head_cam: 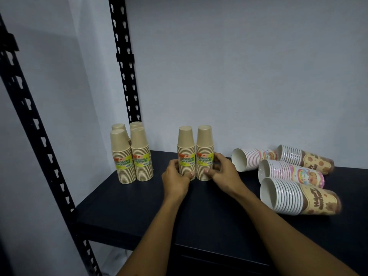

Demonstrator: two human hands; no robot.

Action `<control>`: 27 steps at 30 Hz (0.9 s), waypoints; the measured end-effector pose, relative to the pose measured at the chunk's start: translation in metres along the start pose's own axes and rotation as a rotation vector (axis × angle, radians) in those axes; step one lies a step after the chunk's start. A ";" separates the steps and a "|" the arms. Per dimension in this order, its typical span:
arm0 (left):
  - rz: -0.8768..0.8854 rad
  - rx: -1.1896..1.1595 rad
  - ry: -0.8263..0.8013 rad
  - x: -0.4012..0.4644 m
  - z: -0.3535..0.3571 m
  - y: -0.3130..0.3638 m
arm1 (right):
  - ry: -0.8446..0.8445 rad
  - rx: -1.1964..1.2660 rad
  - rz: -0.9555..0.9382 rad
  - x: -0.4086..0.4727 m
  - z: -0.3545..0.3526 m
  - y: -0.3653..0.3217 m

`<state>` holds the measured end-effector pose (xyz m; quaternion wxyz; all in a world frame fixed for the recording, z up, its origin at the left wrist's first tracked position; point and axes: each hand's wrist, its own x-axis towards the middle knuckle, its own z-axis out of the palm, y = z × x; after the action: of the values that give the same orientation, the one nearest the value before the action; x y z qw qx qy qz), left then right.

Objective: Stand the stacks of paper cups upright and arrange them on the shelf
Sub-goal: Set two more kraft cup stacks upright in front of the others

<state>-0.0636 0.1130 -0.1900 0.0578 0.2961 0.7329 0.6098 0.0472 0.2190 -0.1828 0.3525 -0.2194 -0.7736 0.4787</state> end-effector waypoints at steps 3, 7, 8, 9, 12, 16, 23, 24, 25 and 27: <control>0.003 -0.001 -0.001 0.000 0.000 0.000 | 0.010 0.004 0.004 -0.001 0.000 -0.001; 0.011 0.001 0.000 0.001 0.001 -0.002 | 0.019 -0.023 0.009 -0.001 0.000 -0.001; 0.012 0.001 -0.001 0.001 0.001 -0.002 | 0.022 -0.028 0.008 -0.001 0.000 0.000; 0.013 0.000 -0.001 0.001 0.001 -0.002 | 0.024 -0.033 0.009 -0.001 0.000 0.000; 0.011 0.001 -0.010 0.000 0.000 -0.002 | 0.028 -0.040 0.016 0.000 0.001 0.000; 0.011 -0.006 -0.016 -0.001 -0.001 -0.001 | 0.023 -0.040 0.021 -0.001 0.000 0.000; 0.042 0.040 -0.011 -0.007 -0.008 0.000 | 0.031 -0.065 0.014 -0.008 0.001 -0.005; 0.043 0.045 -0.011 -0.009 -0.011 -0.001 | 0.029 -0.073 0.008 -0.010 0.002 -0.007; 0.042 0.045 -0.013 -0.011 -0.014 -0.002 | 0.026 -0.083 0.002 -0.012 0.004 -0.009; 0.040 0.044 -0.024 -0.016 -0.025 -0.004 | 0.008 -0.102 -0.005 -0.017 0.008 -0.013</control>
<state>-0.0629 0.0836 -0.1916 0.0475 0.3192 0.7393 0.5910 0.0519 0.1972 -0.1792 0.3449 -0.2373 -0.7962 0.4368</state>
